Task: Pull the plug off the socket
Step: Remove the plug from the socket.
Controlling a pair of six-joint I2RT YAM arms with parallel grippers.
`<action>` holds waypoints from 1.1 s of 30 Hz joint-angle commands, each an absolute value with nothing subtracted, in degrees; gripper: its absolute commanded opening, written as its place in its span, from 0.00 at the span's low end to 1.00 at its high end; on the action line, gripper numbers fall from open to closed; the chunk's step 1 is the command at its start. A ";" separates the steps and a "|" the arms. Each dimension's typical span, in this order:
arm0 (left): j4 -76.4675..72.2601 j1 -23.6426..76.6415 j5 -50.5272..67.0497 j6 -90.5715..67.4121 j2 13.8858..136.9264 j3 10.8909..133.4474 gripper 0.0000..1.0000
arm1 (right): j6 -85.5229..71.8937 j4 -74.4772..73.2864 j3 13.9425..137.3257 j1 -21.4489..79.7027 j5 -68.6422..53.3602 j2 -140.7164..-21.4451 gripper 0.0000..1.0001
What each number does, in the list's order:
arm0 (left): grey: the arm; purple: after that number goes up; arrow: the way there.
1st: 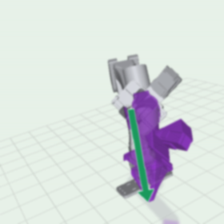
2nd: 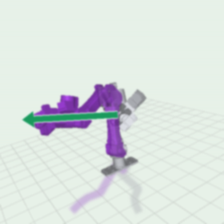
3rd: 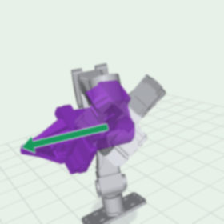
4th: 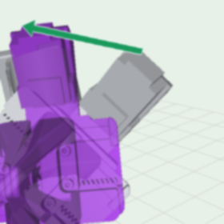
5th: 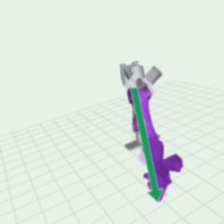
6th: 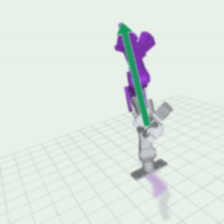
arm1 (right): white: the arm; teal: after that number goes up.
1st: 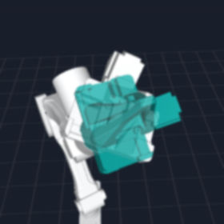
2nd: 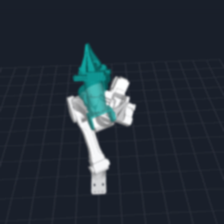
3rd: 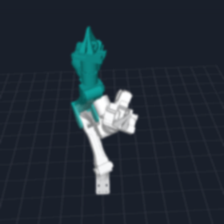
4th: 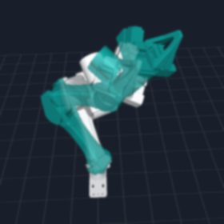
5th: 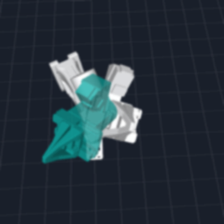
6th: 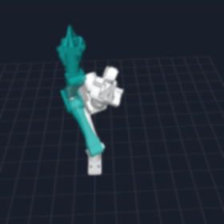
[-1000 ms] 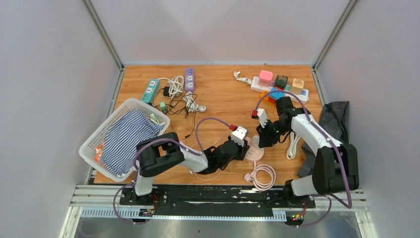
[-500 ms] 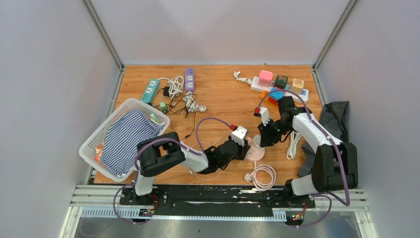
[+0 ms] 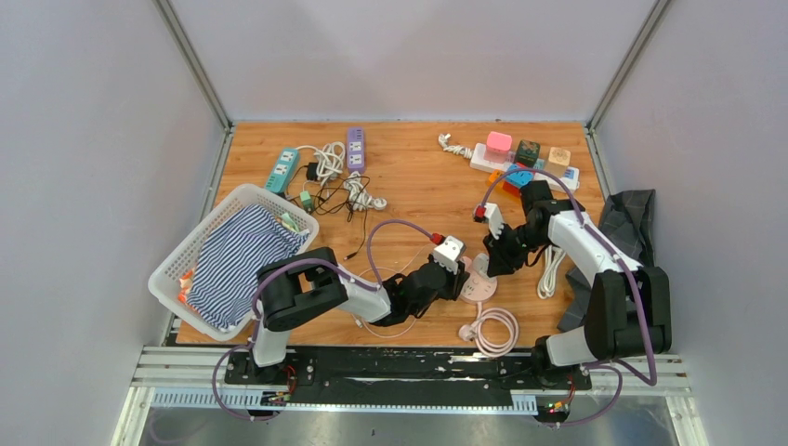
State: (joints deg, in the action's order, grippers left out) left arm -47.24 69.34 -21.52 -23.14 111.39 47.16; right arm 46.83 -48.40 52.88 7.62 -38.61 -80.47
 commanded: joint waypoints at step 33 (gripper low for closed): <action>-42.89 68.62 -16.10 -26.41 115.64 47.28 0.00 | 51.54 -58.17 52.00 10.89 -53.83 -79.99 0.00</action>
State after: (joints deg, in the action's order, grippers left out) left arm -48.29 68.69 -19.75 -24.03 112.03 47.33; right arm 46.72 -48.60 52.86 6.44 -39.09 -80.42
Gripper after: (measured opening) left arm 0.320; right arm 0.245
